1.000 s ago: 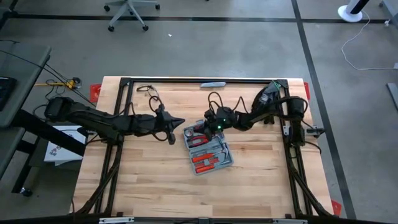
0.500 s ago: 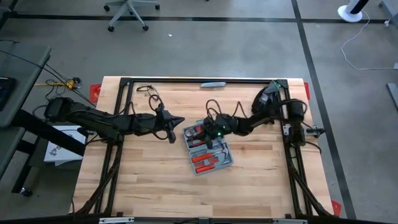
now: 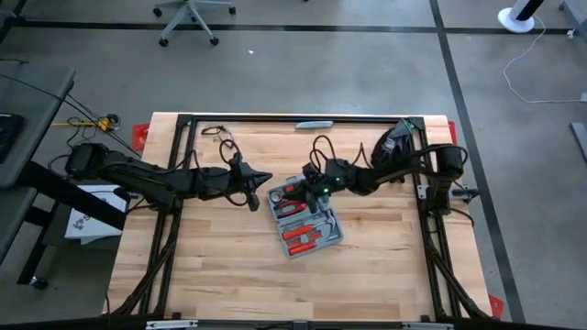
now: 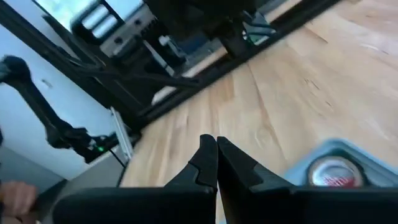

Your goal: Prefit tool cases

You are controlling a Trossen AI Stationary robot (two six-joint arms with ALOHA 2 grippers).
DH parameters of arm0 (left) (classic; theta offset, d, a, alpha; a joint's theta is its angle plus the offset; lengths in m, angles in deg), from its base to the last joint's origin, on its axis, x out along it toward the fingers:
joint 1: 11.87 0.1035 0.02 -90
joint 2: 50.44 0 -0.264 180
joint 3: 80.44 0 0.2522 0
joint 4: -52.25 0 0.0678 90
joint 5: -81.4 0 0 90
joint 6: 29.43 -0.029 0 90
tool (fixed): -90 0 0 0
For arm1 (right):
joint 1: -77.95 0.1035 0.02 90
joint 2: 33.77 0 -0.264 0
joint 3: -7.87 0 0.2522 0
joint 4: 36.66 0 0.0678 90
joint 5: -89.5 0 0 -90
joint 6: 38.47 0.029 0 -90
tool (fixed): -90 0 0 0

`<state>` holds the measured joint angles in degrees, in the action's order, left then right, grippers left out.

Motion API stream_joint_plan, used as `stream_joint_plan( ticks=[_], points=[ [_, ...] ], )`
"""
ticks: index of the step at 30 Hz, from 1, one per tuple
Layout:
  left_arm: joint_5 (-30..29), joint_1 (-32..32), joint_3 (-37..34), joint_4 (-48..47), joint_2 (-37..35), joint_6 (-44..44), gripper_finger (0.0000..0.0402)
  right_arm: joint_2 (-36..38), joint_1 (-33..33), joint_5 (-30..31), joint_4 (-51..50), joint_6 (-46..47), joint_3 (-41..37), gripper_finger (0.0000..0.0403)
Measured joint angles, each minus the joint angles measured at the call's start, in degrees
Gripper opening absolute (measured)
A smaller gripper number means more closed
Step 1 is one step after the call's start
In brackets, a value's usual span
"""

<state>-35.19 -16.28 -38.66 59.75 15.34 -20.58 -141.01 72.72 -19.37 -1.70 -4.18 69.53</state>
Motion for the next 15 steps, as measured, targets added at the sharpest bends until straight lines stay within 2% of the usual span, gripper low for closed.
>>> stream_joint_plan(
  ticks=[5,9,15],
  points=[
    [0.0,0.0,0.0,0.0,0.0,0.0,0.0,-5.4,0.1,1.6,-2.4,0.4,-0.1,0.0],
    [0.0,0.0,0.0,-0.1,0.0,0.0,0.0,-7.7,-0.4,0.5,0.1,3.2,0.0,0.0],
    [0.0,0.0,0.0,-0.2,0.0,0.0,0.0,-1.8,-0.2,0.5,0.1,1.6,0.1,0.0]
  ],
)
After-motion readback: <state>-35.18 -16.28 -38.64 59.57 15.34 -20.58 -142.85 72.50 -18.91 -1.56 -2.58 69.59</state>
